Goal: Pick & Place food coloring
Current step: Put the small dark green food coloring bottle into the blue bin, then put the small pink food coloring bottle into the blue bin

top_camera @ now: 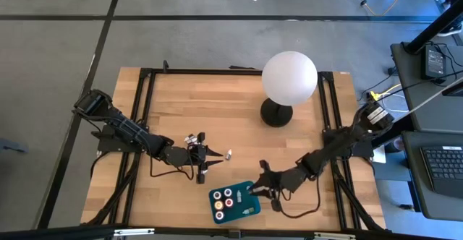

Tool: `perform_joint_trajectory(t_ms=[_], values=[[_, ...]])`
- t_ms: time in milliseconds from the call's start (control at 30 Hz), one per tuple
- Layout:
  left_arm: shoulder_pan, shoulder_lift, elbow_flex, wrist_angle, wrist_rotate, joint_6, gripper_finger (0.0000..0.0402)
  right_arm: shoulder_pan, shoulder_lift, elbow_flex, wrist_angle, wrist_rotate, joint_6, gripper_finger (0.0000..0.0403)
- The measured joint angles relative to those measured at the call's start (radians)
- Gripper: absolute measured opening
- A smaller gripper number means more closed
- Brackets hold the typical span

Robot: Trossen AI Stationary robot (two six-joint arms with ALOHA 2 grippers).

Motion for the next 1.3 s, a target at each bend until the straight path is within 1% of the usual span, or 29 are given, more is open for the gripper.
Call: perform_joint_trajectory(t_ms=[67,333,667,833,1033,1167,1300], values=[[0.0,0.0,0.0,0.0,0.0,-0.001,0.0079,0.0,0.036,0.0,0.034,0.001,0.003,0.0087],[0.0,0.0,0.0,0.0,0.0,-0.002,0.0083,0.0,0.131,0.0,0.083,0.002,0.031,0.0087],[0.0,0.0,0.0,0.001,0.001,-0.003,0.008,0.0,0.148,0.0,0.094,0.002,0.029,0.0091],[0.0,0.0,0.0,0.001,0.002,-0.003,0.0079,0.0,0.148,0.0,0.089,0.001,0.017,0.0109],[0.0,0.0,0.0,0.001,0.002,-0.002,0.0081,0.0,0.148,0.0,0.088,-0.004,-0.003,0.0147],[0.0,0.0,0.0,0.002,-0.001,-0.021,0.0082,-0.001,0.107,0.0,0.074,-0.058,-0.027,0.0167],[0.0,0.0,0.0,-0.012,-0.094,-0.078,0.0093,0.02,-0.026,-0.007,-0.01,-0.056,-0.096,0.0174]])
